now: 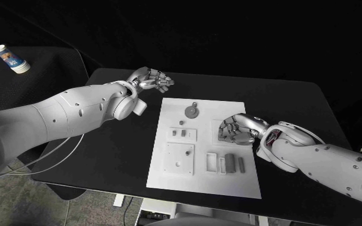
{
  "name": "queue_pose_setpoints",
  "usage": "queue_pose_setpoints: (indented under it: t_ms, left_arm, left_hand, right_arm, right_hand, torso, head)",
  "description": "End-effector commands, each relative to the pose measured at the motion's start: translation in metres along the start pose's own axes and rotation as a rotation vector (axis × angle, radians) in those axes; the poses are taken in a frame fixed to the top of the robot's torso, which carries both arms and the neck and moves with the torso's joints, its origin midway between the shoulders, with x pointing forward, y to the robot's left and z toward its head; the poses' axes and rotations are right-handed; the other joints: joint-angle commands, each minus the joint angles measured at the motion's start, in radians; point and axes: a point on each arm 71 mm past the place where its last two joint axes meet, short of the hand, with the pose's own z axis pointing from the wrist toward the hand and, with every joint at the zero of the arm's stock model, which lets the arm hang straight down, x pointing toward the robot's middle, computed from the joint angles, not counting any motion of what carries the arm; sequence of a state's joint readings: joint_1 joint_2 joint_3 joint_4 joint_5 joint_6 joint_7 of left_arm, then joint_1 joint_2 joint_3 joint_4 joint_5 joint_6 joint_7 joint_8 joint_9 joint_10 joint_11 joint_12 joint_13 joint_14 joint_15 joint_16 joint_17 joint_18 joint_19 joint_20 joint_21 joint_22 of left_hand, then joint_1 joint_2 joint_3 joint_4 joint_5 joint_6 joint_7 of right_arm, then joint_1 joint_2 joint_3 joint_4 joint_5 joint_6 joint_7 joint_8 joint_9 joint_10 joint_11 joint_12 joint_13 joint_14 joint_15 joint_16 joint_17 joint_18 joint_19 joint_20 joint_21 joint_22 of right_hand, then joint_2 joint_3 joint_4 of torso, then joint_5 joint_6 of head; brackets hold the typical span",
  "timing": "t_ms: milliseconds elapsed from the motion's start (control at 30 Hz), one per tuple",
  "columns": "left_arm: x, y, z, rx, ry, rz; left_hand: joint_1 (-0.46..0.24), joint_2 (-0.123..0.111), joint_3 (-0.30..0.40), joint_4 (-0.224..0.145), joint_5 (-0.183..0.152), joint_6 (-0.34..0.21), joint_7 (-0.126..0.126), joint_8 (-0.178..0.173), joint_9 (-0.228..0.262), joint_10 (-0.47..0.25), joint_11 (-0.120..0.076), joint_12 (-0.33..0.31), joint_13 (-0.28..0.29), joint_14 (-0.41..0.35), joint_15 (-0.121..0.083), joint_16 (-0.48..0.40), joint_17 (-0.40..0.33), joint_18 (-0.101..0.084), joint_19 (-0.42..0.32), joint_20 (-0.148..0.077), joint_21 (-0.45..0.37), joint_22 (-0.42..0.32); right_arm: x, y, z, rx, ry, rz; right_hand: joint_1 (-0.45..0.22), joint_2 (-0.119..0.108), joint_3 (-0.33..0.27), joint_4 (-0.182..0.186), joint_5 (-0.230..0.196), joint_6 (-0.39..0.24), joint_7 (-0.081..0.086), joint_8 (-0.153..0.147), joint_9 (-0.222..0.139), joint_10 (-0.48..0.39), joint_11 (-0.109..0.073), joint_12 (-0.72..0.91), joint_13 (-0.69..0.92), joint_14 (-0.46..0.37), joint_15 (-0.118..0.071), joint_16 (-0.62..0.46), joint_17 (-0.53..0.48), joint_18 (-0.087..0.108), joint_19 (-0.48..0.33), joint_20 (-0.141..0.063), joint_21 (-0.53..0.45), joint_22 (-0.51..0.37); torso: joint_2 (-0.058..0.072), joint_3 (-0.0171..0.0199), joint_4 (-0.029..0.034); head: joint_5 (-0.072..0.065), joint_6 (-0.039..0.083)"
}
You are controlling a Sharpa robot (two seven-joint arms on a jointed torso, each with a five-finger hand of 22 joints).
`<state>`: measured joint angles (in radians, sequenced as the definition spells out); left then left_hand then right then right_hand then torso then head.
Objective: Assemble the parts on the task board
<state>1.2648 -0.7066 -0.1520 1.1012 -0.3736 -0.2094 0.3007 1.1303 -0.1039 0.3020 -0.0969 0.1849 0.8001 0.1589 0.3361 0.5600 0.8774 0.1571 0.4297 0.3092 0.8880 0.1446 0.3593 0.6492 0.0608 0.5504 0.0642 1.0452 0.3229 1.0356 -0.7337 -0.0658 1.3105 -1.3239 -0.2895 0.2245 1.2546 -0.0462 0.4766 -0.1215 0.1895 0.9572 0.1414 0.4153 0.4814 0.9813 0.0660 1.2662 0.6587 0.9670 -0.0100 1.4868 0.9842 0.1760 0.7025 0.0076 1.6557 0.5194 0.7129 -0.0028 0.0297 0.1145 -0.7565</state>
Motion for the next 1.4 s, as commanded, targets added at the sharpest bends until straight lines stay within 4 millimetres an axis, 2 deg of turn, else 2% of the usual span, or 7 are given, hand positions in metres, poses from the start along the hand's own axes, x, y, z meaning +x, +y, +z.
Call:
queue_pose_setpoints:
  t_ms: [33, 267, 600, 767, 900, 1133, 1400]
  left_arm:
    - [0.001, -0.002, 0.000, 0.011, 0.010, -0.002]
    - [0.001, -0.002, 0.000, 0.013, 0.010, -0.002]
    - [0.002, -0.002, 0.000, 0.014, 0.011, -0.003]
    - [0.003, -0.003, 0.001, 0.015, 0.014, -0.004]
    - [0.004, -0.003, 0.001, 0.015, 0.016, -0.004]
    - [0.005, -0.004, 0.002, 0.016, 0.018, -0.005]
    - [0.006, -0.004, 0.002, 0.017, 0.019, -0.005]
  left_hand:
    - [0.000, 0.013, -0.002, 0.001, 0.000, 0.010, 0.000, 0.004, 0.002, -0.001, 0.001, -0.007, 0.001, 0.005, 0.000, -0.006, -0.001, -0.017, -0.006, -0.001, -0.006, 0.001]
    - [0.000, 0.013, -0.002, 0.001, 0.000, 0.010, 0.000, 0.004, 0.002, -0.001, 0.001, -0.007, 0.001, 0.005, 0.000, -0.006, -0.001, -0.017, -0.006, -0.001, -0.006, 0.001]
    - [0.000, 0.013, -0.002, 0.001, 0.000, 0.010, 0.000, 0.004, 0.002, -0.001, 0.001, -0.007, 0.001, 0.005, 0.000, -0.006, -0.001, -0.017, -0.006, -0.001, -0.006, 0.001]
    - [0.000, 0.013, -0.002, 0.001, 0.000, 0.010, 0.000, 0.004, 0.002, -0.001, 0.001, -0.007, 0.001, 0.005, 0.000, -0.006, -0.001, -0.017, -0.006, -0.001, -0.006, 0.001]
    - [0.000, 0.013, -0.002, 0.001, 0.000, 0.010, 0.000, 0.004, 0.002, -0.001, 0.001, -0.007, 0.001, 0.005, 0.000, -0.007, -0.001, -0.017, -0.006, -0.001, -0.006, 0.001]
    - [0.000, 0.013, -0.002, 0.001, 0.000, 0.010, 0.000, 0.004, 0.002, -0.001, 0.001, -0.008, 0.001, 0.005, 0.000, -0.007, -0.001, -0.017, -0.006, -0.001, -0.006, 0.001]
    - [0.000, 0.013, -0.002, 0.001, 0.000, 0.010, 0.000, 0.004, 0.002, -0.001, 0.001, -0.008, 0.001, 0.005, 0.000, -0.007, -0.001, -0.017, -0.006, -0.001, -0.006, 0.002]
  right_arm:
    - [0.000, 0.005, 0.001, -0.027, -0.016, 0.013]
    - [0.005, 0.028, 0.006, -0.087, -0.013, 0.033]
    - [0.017, 0.064, 0.023, -0.172, 0.013, 0.062]
    - [0.025, 0.083, 0.036, -0.215, 0.032, 0.063]
    - [0.033, 0.094, 0.046, -0.241, 0.046, 0.053]
    - [0.051, 0.106, 0.054, -0.268, 0.082, 0.050]
    - [0.062, 0.107, 0.058, -0.267, 0.112, 0.014]
  right_hand:
    - [0.003, 0.003, 0.007, 0.000, -0.001, 0.020, 0.006, 0.005, 0.005, 0.005, -0.002, -0.003, -0.002, 0.007, 0.000, 0.000, -0.001, 0.018, 0.010, 0.000, 0.126, 0.002]
    - [0.004, 0.001, 0.009, 0.000, -0.001, 0.020, 0.006, 0.004, 0.005, 0.005, -0.002, -0.004, -0.002, 0.007, 0.000, -0.001, -0.001, 0.018, 0.010, 0.000, 0.126, 0.002]
    - [0.005, 0.000, 0.012, 0.000, -0.001, 0.019, 0.006, 0.003, 0.005, 0.005, -0.002, -0.005, -0.003, 0.007, 0.000, -0.001, -0.002, 0.018, 0.011, 0.000, 0.126, 0.002]
    - [0.005, 0.000, 0.012, 0.000, -0.001, 0.019, 0.006, 0.003, 0.005, 0.005, -0.002, -0.005, -0.003, 0.007, 0.000, -0.002, -0.002, 0.018, 0.011, 0.000, 0.126, 0.002]
    - [0.005, 0.000, 0.013, 0.000, -0.001, 0.019, 0.006, 0.003, 0.005, 0.005, -0.002, -0.005, -0.003, 0.007, 0.000, -0.002, -0.002, 0.018, 0.011, 0.000, 0.126, 0.002]
    - [0.004, -0.001, 0.014, 0.001, -0.001, 0.019, 0.006, 0.002, 0.004, 0.005, -0.002, -0.006, -0.004, 0.007, 0.000, -0.002, -0.002, 0.018, 0.012, 0.000, 0.126, 0.002]
    - [0.004, -0.001, 0.015, 0.001, -0.001, 0.019, 0.006, 0.002, 0.004, 0.005, -0.002, -0.006, -0.004, 0.007, 0.000, -0.002, -0.002, 0.018, 0.012, 0.001, 0.126, 0.002]
  torso:
    - [0.000, -0.0004, 0.0004]
    - [0.000, 0.0001, 0.0001]
    - [-0.001, -0.0019, -0.0001]
    - [-0.001, -0.0032, -0.0001]
    - [-0.001, -0.0047, 0.0017]
    - [0.000, -0.0035, 0.0024]
    - [0.000, -0.0034, 0.0011]
  head:
    - [0.001, 0.000]
    - [0.012, -0.003]
    - [0.030, -0.009]
    - [0.032, -0.009]
    - [0.028, -0.010]
    - [0.037, -0.015]
    - [0.044, -0.020]
